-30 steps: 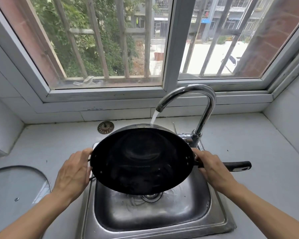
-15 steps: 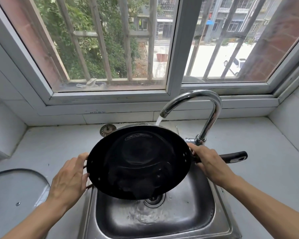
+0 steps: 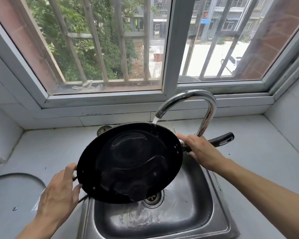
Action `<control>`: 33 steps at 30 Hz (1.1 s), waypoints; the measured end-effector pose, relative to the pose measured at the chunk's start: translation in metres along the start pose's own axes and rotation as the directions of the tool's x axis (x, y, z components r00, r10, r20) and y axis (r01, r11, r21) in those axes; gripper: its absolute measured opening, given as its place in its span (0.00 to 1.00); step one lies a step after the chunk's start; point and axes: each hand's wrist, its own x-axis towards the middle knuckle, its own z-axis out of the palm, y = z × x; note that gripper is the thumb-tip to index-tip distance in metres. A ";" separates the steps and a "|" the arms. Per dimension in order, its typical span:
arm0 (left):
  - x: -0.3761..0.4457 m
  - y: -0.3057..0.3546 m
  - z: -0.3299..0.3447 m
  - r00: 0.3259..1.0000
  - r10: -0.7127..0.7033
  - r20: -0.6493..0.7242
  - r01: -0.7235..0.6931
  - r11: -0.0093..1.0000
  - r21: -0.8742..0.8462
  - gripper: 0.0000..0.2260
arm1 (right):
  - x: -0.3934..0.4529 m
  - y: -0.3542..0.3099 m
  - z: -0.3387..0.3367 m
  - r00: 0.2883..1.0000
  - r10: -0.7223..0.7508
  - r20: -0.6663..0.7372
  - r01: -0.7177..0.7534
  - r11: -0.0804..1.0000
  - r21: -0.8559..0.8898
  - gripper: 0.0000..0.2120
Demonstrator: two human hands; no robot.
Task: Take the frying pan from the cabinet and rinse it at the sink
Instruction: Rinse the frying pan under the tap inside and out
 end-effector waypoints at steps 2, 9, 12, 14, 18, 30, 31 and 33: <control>0.001 0.000 0.000 1.000 0.006 0.001 -0.006 1.000 0.012 0.28 | -0.003 0.001 0.001 1.000 -0.002 -0.010 0.002 1.000 0.003 0.47; 0.009 0.006 0.000 0.998 0.065 0.006 -0.066 0.996 0.061 0.28 | -0.024 0.000 0.008 0.998 0.008 -0.057 -0.005 0.999 0.047 0.47; 0.017 0.010 0.001 0.994 0.108 0.010 -0.109 0.992 0.070 0.29 | -0.036 0.002 0.011 0.998 0.043 -0.046 -0.042 0.998 0.036 0.48; 0.025 0.015 0.001 0.991 0.131 0.008 -0.131 0.988 0.081 0.28 | -0.044 0.005 0.012 0.997 0.068 -0.038 -0.067 0.997 0.040 0.48; 0.038 0.028 0.003 0.984 0.178 0.010 -0.178 0.980 0.093 0.28 | -0.061 0.008 0.010 0.988 0.131 -0.076 -0.123 0.988 0.095 0.49; 0.071 0.059 0.016 0.955 0.295 0.026 -0.296 0.948 0.118 0.28 | -0.108 0.019 0.014 0.957 0.279 -0.076 -0.261 0.947 0.189 0.46; 0.073 0.062 0.017 0.952 0.306 0.025 -0.306 0.944 0.124 0.28 | -0.111 0.018 0.014 0.955 0.285 -0.081 -0.266 0.944 0.194 0.46; 0.076 0.067 0.018 0.944 0.328 0.019 -0.328 0.936 0.131 0.28 | -0.116 0.017 0.013 0.948 0.302 -0.098 -0.279 0.939 0.202 0.46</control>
